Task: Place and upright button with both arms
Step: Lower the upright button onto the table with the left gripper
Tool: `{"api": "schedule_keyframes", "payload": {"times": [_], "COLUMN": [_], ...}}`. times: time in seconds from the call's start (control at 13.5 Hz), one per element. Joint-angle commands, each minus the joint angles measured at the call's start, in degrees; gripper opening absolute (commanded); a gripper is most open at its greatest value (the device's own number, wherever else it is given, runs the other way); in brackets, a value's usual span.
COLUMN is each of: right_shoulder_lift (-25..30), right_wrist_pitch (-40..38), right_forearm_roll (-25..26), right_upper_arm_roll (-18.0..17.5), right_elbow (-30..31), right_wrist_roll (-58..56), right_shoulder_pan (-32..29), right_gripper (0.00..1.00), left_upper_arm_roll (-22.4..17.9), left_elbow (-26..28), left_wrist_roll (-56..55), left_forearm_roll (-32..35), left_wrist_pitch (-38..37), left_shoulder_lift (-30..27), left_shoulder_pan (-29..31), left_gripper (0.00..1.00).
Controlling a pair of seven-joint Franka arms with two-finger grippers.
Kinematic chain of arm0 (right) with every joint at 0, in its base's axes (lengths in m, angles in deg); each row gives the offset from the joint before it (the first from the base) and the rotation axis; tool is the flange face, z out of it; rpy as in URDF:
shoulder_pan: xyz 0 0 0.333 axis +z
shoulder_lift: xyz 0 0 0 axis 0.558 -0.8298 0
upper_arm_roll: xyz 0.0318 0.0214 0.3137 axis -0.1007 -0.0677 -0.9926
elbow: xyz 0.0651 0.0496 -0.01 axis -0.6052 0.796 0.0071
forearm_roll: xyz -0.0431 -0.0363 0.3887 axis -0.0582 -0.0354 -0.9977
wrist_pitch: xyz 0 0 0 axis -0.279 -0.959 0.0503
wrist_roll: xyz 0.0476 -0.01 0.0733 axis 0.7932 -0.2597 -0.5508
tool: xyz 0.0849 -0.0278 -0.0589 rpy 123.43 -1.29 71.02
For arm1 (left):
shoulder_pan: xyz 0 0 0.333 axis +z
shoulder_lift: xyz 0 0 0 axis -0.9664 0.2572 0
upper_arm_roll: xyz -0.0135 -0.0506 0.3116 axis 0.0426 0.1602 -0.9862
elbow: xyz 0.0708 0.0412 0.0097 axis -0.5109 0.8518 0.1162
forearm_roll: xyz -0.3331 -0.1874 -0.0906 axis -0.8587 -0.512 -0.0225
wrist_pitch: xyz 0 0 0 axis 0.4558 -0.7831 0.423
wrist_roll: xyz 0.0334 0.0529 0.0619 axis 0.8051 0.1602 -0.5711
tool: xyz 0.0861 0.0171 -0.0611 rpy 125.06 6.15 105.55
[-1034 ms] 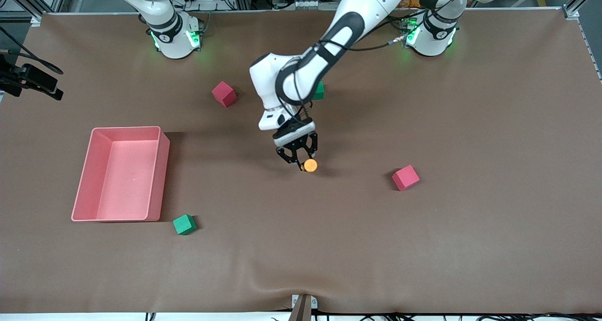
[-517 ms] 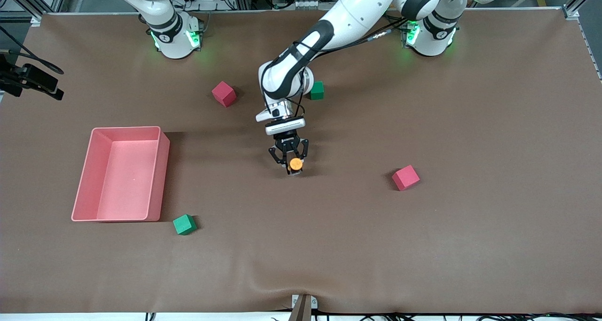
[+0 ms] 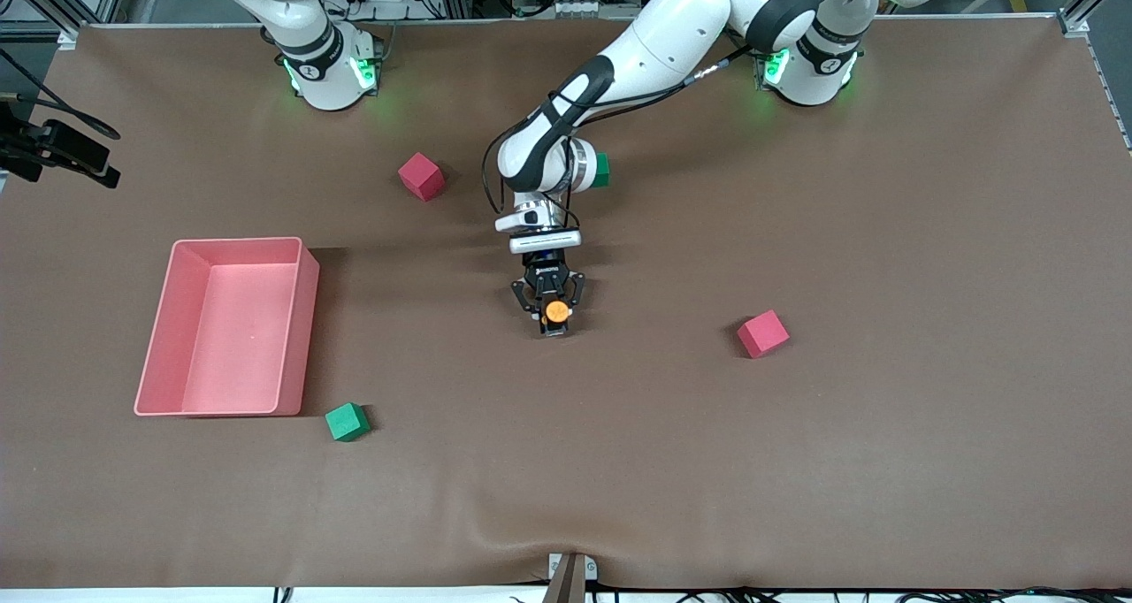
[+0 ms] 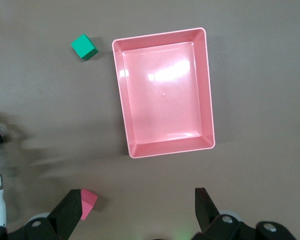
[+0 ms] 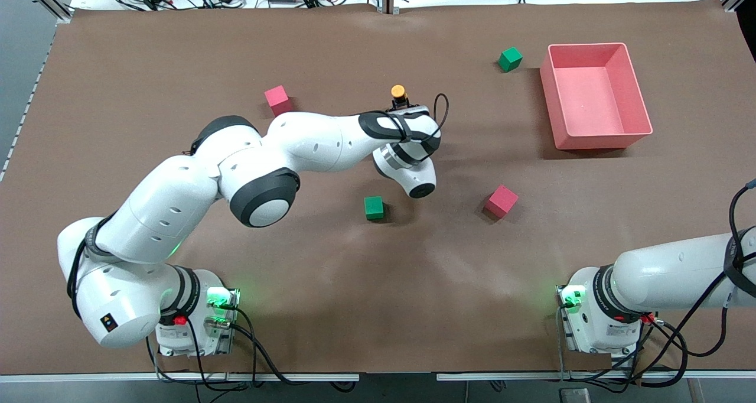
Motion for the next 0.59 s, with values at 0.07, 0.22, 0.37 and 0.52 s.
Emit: {"api": "schedule_keyframes", "payload": {"times": [0.07,0.22,0.37,0.52], "right_shoulder_lift": [-0.2,-0.2,-0.2,-0.2], "right_wrist_pitch": [-0.7,-0.8,-0.8,-0.8], "right_forearm_roll": [0.8,0.8,0.8,0.8], "right_upper_arm_roll": [0.8,0.8,0.8,0.8], "right_elbow": [-0.9,-0.9,-0.9,-0.9], "right_wrist_roll": [-0.4,-0.4,-0.5,-0.4], "right_shoulder_pan": [0.9,0.9,0.9,0.9], "right_gripper": [1.00,1.00,1.00,1.00], "left_upper_arm_roll": [0.0,0.0,0.0,0.0], "left_elbow": [-2.0,-1.8,-1.8,-1.8], "left_wrist_roll": [-2.6,-2.5,-2.5,-2.5], "left_forearm_roll": [3.0,3.0,3.0,3.0], "left_wrist_pitch": [-2.2,-2.3,-2.3,-2.3], "left_shoulder_lift": [2.1,2.2,2.4,2.6], "left_shoulder_pan": [-0.3,-0.3,-0.3,-0.3], "left_gripper": [0.04,0.08,0.20,0.20]}}
